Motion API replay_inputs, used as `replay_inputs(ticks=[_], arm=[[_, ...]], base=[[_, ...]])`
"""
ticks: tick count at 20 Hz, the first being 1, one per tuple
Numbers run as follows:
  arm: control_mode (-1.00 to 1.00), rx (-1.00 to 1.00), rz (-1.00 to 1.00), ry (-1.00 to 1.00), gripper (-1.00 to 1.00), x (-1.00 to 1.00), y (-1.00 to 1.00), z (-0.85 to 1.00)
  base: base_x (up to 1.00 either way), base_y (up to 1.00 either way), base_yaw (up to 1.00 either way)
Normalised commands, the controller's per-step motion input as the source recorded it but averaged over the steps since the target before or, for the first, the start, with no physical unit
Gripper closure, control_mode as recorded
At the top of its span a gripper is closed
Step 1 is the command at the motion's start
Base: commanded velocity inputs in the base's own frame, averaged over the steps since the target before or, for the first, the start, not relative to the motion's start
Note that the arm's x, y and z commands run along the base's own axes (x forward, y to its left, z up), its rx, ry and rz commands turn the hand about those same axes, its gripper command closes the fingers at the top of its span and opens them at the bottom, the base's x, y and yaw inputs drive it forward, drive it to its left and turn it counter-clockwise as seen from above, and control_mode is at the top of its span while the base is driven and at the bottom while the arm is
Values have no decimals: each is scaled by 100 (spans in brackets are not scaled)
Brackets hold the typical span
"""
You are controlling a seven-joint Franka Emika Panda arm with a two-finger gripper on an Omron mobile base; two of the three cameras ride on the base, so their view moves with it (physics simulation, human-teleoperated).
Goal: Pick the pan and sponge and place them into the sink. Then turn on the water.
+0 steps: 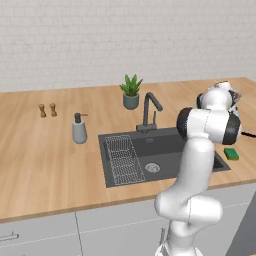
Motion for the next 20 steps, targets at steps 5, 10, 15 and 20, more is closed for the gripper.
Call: replay_inputs(ticks=[5, 10, 15, 20], arm=[[-100, 0, 42, 1, 100, 0, 99, -5], [-100, 0, 21, 0, 100, -4, 81, -36], [-100, 0, 4, 1, 100, 1, 36, -34], [-100, 1, 0, 9, 100, 11, 5, -12]], base=[[0, 0, 0], [0, 0, 0], [0, 0, 0], [0, 0, 0]])
